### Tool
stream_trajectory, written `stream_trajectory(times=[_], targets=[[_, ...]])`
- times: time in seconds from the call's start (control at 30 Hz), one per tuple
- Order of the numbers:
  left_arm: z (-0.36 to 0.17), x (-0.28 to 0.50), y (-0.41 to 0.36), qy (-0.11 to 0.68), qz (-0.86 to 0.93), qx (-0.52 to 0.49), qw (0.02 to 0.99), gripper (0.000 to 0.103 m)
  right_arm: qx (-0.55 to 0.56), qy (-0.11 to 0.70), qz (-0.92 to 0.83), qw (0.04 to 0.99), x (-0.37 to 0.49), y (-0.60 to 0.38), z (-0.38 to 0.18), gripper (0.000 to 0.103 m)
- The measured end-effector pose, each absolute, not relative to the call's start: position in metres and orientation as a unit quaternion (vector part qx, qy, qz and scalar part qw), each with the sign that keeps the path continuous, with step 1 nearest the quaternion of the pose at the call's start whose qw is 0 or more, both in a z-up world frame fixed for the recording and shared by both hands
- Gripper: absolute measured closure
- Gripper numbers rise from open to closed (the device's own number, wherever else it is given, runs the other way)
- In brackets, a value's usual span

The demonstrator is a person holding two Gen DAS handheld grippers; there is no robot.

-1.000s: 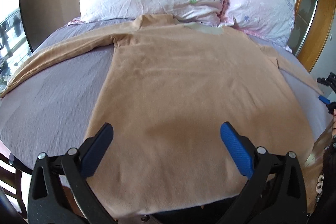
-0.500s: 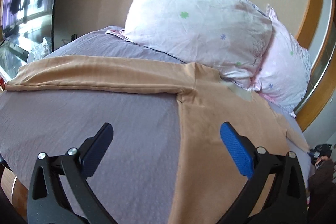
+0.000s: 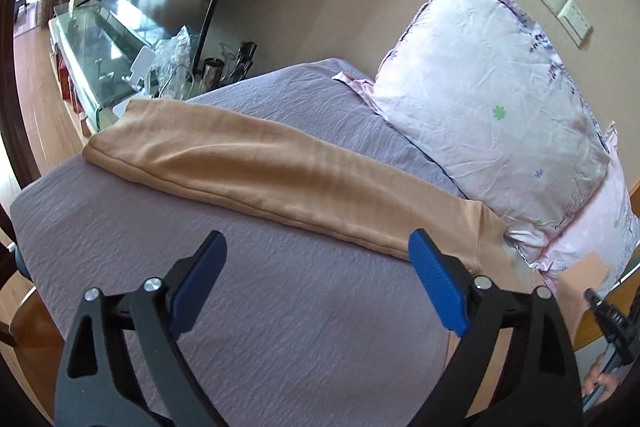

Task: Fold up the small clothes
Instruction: 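Grasp one sleeve with the right gripper and fold it across the shirt back, then grasp the other sleeve with the left gripper and fold it across the back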

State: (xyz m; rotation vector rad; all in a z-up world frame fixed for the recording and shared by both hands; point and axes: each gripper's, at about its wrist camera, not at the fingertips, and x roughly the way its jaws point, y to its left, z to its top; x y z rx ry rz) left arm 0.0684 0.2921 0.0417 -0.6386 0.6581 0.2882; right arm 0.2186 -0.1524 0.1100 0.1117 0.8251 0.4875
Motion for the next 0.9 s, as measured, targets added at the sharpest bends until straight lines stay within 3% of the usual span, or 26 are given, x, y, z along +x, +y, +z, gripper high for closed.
stream_trajectory(times=[0.07, 0.3, 0.37, 0.5, 0.53, 0.63, 0.67, 0.77, 0.9], targets=[[0.034, 0.072, 0.304, 0.326, 0.145, -0.333, 0.873, 0.02, 0.022, 0.451, 0.268, 0.851, 0.226, -0.106, 0.084, 0.096], [0.022, 0.082, 0.327, 0.337, 0.158, -0.381, 0.846, 0.02, 0.02, 0.493, 0.284, 0.822, 0.241, -0.053, 0.053, 0.093], [0.019, 0.088, 0.33, 0.344, 0.162, -0.391, 0.838, 0.022, 0.001, 0.538, 0.303, 0.787, 0.246, -0.032, 0.034, 0.091], [0.015, 0.094, 0.346, 0.343, 0.176, -0.421, 0.821, 0.031, 0.041, 0.522, 0.336, 0.783, 0.229, -0.041, 0.043, 0.087], [0.015, 0.095, 0.35, 0.341, 0.18, -0.429, 0.817, 0.032, 0.055, 0.518, 0.34, 0.783, 0.225, -0.047, 0.047, 0.081], [0.013, 0.095, 0.365, 0.334, 0.198, -0.464, 0.796, 0.045, 0.076, 0.494, 0.344, 0.795, 0.211, -0.074, 0.067, 0.05], [0.012, 0.094, 0.369, 0.335, 0.207, -0.471, 0.789, 0.058, 0.084, 0.481, 0.345, 0.802, 0.205, -0.084, 0.075, 0.043], [0.003, 0.087, 0.384, 0.341, 0.229, -0.494, 0.766, 0.096, 0.094, 0.451, 0.346, 0.817, 0.19, -0.112, 0.096, 0.036], [0.008, 0.088, 0.386, 0.328, 0.228, -0.501, 0.768, 0.099, 0.109, 0.423, 0.331, 0.836, 0.176, -0.157, 0.115, 0.029]])
